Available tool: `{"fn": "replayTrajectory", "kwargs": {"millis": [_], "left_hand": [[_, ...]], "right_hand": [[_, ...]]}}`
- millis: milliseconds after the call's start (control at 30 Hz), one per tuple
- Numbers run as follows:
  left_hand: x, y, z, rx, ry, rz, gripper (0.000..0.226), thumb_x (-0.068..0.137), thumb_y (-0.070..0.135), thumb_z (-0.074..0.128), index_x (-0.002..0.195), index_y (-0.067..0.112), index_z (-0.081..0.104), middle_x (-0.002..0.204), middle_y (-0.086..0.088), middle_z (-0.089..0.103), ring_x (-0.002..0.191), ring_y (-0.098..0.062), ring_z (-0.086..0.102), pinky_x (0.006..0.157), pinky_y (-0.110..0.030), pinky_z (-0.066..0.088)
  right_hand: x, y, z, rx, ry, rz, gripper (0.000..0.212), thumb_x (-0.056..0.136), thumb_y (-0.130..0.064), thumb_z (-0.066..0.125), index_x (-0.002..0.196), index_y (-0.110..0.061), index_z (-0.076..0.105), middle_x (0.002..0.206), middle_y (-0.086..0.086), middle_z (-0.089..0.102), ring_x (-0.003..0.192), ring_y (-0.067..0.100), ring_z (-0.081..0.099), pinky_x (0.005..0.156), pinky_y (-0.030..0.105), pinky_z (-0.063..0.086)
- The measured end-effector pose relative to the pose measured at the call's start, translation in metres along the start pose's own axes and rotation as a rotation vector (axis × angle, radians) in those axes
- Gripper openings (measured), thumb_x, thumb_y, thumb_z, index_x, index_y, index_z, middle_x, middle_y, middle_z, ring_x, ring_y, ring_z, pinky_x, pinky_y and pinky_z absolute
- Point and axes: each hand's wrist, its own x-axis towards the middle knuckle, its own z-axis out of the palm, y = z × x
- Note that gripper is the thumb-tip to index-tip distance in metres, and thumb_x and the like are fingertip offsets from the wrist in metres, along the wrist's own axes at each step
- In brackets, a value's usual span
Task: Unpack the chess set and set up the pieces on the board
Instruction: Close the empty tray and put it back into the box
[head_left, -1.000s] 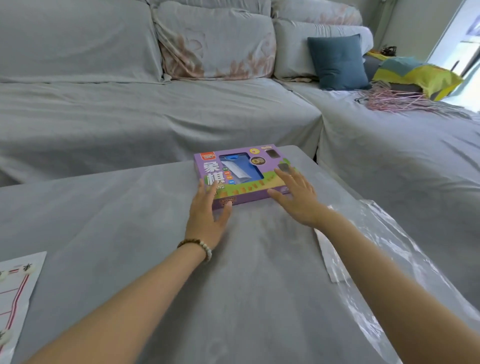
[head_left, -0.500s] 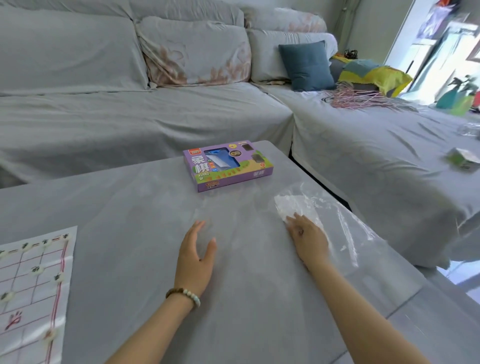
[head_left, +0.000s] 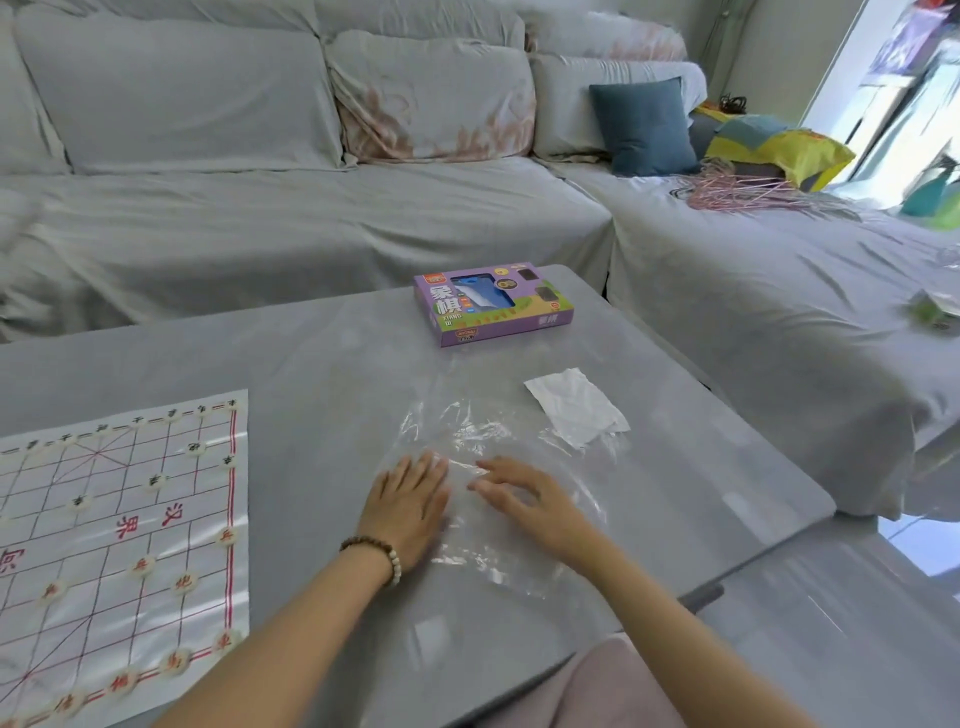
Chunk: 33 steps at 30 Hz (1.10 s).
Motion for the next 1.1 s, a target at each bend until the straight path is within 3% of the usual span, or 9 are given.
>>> {"fn": "replayTrajectory", "kwargs": {"millis": [100, 233, 433, 533, 633, 733, 900, 1033, 1100], "left_hand": [[-0.007, -0.008, 0.002, 0.056, 0.062, -0.091, 0.080, 0.075, 0.064, -0.015, 0.148, 0.034, 0.000, 0.157, 0.005, -0.008, 0.143, -0.022, -0.010, 0.114, -0.041, -0.008], [-0.004, -0.002, -0.002, -0.138, 0.122, -0.261, 0.066, 0.089, 0.066, 0.009, 0.147, 0.037, -0.002, 0.157, -0.003, -0.006, 0.143, -0.029, -0.010, 0.114, -0.041, -0.008], [0.001, 0.035, -0.030, -1.245, 0.205, -0.233, 0.064, 0.093, 0.059, 0.020, 0.147, 0.032, 0.000, 0.139, 0.011, 0.030, 0.129, -0.012, 0.036, 0.101, -0.021, 0.024], [0.001, 0.054, -0.039, -1.434, 0.312, -0.167, 0.047, 0.100, 0.038, 0.027, 0.145, 0.031, 0.014, 0.131, 0.024, 0.020, 0.123, 0.006, 0.027, 0.091, -0.004, 0.024], [0.013, 0.056, -0.045, -1.550, 0.401, -0.287, 0.033, 0.092, 0.050, 0.044, 0.115, 0.028, 0.047, 0.116, 0.018, 0.052, 0.099, 0.002, 0.053, 0.078, -0.015, 0.043], [0.034, 0.052, -0.050, -1.424, 0.532, -0.420, 0.049, 0.076, 0.064, 0.057, 0.084, 0.016, 0.057, 0.083, 0.002, 0.062, 0.081, -0.015, 0.060, 0.074, -0.026, 0.049], [0.058, 0.044, -0.061, -1.051, 0.776, -0.332, 0.051, 0.078, 0.051, 0.063, 0.062, 0.011, 0.036, 0.059, -0.001, 0.034, 0.055, -0.013, 0.032, 0.046, -0.015, 0.031], [0.072, 0.044, -0.056, -0.853, 0.736, -0.265, 0.047, 0.075, 0.054, 0.064, 0.068, 0.018, 0.035, 0.060, 0.005, 0.030, 0.052, -0.011, 0.029, 0.047, -0.018, 0.027], [0.078, 0.045, -0.051, -0.819, 0.702, -0.282, 0.043, 0.074, 0.057, 0.064, 0.081, 0.019, 0.046, 0.065, 0.009, 0.042, 0.056, -0.008, 0.041, 0.049, -0.017, 0.032]], "right_hand": [[0.009, 0.013, -0.027, -0.310, 0.293, 0.067, 0.030, 0.091, -0.043, 0.053, 0.118, -0.034, 0.061, 0.141, -0.009, 0.042, 0.140, 0.011, 0.025, 0.116, 0.033, 0.016], [0.010, 0.027, -0.013, -0.361, 0.155, 0.244, 0.044, 0.099, -0.047, 0.024, 0.140, -0.037, 0.036, 0.155, -0.004, 0.020, 0.145, 0.015, 0.006, 0.117, 0.034, 0.003], [0.002, -0.047, 0.048, 0.577, -0.058, 0.271, 0.050, 0.095, -0.059, 0.007, 0.121, -0.044, 0.047, 0.124, -0.022, 0.053, 0.102, -0.014, 0.050, 0.092, 0.014, 0.037], [0.006, -0.070, 0.064, 0.643, -0.076, 0.255, 0.039, 0.094, -0.056, 0.013, 0.107, -0.044, 0.048, 0.122, -0.016, 0.054, 0.100, -0.006, 0.054, 0.094, 0.015, 0.042], [0.008, -0.074, 0.061, 0.609, -0.067, 0.311, 0.041, 0.092, -0.059, 0.019, 0.107, -0.038, 0.051, 0.114, -0.010, 0.058, 0.103, 0.004, 0.054, 0.090, 0.015, 0.044], [0.011, -0.069, 0.035, 0.569, -0.004, 0.321, 0.047, 0.098, -0.051, 0.018, 0.104, -0.029, 0.058, 0.101, -0.009, 0.062, 0.103, 0.007, 0.056, 0.088, 0.018, 0.046], [0.048, -0.021, -0.028, 0.228, 0.466, 0.119, 0.027, 0.099, -0.033, 0.039, 0.104, -0.028, 0.064, 0.117, -0.011, 0.060, 0.118, 0.008, 0.051, 0.105, 0.025, 0.033], [0.077, 0.048, -0.067, -0.306, 0.495, 0.381, 0.040, 0.094, -0.050, 0.040, 0.132, -0.041, 0.046, 0.157, 0.000, 0.009, 0.145, 0.023, 0.001, 0.115, 0.036, 0.001], [0.082, 0.069, -0.064, -0.496, 0.426, 0.358, 0.040, 0.097, -0.045, 0.036, 0.134, -0.035, 0.046, 0.156, 0.003, 0.017, 0.145, 0.027, 0.005, 0.116, 0.037, 0.002]]}}
